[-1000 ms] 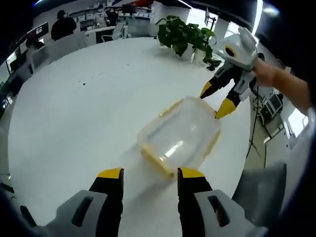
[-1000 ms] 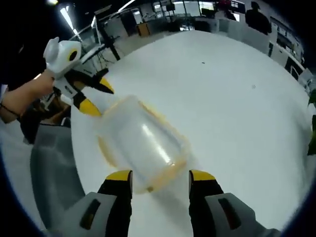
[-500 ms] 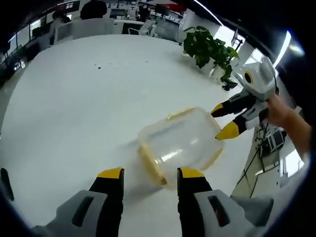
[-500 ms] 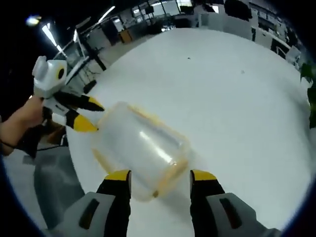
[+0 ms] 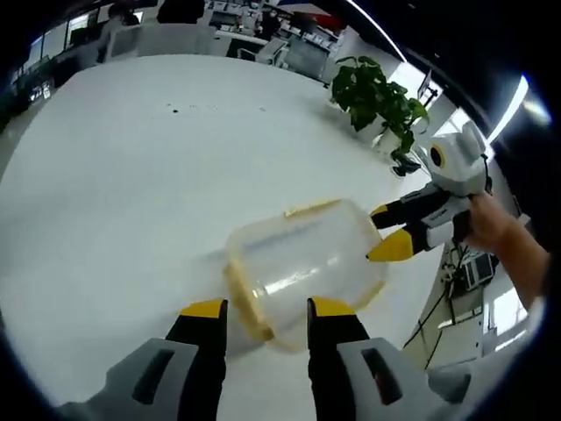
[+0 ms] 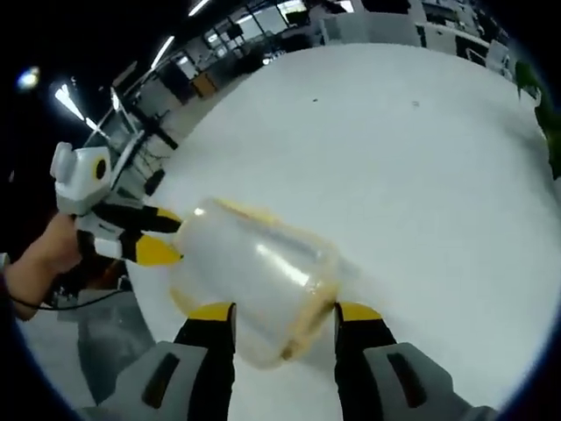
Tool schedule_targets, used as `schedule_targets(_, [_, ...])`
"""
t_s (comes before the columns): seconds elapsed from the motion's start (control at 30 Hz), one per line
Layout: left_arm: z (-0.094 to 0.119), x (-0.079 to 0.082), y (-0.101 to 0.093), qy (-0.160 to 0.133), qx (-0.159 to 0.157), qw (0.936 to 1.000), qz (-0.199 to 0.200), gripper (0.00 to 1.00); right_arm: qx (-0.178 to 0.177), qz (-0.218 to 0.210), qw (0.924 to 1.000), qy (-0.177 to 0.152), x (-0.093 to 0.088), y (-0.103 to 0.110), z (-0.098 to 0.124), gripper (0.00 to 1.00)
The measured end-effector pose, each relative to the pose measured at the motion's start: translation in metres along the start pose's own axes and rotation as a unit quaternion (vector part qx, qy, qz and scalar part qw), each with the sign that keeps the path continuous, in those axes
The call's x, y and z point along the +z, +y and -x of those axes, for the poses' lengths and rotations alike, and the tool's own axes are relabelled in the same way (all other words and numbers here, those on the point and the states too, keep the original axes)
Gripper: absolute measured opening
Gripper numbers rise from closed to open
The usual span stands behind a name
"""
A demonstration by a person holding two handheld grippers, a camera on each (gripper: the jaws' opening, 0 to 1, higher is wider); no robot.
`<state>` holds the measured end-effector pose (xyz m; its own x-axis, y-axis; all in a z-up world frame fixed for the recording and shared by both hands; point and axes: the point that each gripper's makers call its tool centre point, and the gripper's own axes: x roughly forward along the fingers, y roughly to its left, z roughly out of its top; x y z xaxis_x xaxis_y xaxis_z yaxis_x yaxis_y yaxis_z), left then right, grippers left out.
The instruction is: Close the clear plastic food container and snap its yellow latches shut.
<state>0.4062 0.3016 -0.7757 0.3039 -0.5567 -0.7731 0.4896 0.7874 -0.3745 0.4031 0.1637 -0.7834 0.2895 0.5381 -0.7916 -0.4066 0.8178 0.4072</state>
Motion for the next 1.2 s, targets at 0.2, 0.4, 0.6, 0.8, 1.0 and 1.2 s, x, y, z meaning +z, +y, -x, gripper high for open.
schedule_targets(0.2, [-0.001, 0.002, 0.001, -0.003, 0.015, 0.9998, -0.012, 0.32, -0.004, -0.007, 0.9999, -0.008, -0.001, 0.001, -0.001, 0.42])
schedule_targets(0.4, [-0.003, 0.002, -0.001, -0.001, 0.022, 0.9997, -0.002, 0.29, -0.011, -0.013, 0.9999, -0.002, -0.001, 0.003, -0.003, 0.4])
schedule_targets(0.6, [-0.004, 0.004, 0.003, 0.0, 0.034, 0.9994, 0.011, 0.26, 0.006, -0.027, 0.9991, 0.032, -0.018, 0.012, -0.006, 0.36])
schedule_targets(0.8, [-0.006, 0.006, 0.004, -0.004, 0.023, 0.9994, 0.024, 0.29, 0.008, -0.044, 0.999, 0.007, -0.013, 0.005, -0.004, 0.38])
schedule_targets(1.0, [-0.009, 0.006, 0.001, -0.016, 0.012, 0.9993, 0.03, 0.33, 0.004, -0.049, 0.9988, 0.006, -0.007, 0.004, -0.002, 0.39])
schedule_targets(1.2, [-0.01, 0.007, 0.002, -0.024, -0.006, 0.9986, 0.046, 0.34, 0.004, -0.026, 0.9996, 0.006, -0.003, 0.004, -0.001, 0.4])
